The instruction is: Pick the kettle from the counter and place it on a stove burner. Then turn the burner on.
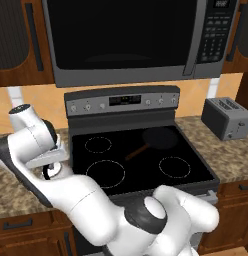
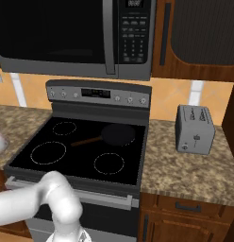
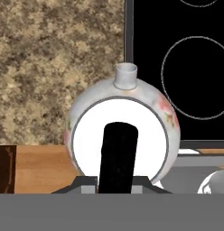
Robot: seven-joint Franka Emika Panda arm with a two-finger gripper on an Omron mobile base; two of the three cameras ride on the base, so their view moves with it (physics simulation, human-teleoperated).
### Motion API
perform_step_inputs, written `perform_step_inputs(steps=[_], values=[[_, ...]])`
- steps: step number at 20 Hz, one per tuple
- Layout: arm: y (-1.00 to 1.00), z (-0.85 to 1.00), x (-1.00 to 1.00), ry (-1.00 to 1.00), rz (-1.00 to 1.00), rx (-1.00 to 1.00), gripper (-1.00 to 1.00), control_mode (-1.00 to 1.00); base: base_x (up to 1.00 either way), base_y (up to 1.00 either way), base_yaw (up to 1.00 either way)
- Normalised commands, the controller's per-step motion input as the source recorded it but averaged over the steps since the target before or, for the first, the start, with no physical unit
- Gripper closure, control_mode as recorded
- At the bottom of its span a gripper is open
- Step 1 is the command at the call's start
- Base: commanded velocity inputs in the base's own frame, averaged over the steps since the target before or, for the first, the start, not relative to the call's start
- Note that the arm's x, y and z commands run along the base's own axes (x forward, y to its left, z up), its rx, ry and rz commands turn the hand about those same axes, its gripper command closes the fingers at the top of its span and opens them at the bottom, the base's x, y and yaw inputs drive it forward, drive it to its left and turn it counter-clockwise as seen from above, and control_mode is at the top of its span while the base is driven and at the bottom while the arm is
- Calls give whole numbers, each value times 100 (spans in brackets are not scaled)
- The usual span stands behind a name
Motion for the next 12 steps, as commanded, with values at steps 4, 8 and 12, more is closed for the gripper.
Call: perform_step_inputs(steps=[4,8,12], values=[[-55,23,0,0,9,0,100,-100,0,0,0],[-36,9,0,0,13,0,100,-100,0,0,0],[-28,1,0,1,11,0,100,-100,0,0,0]])
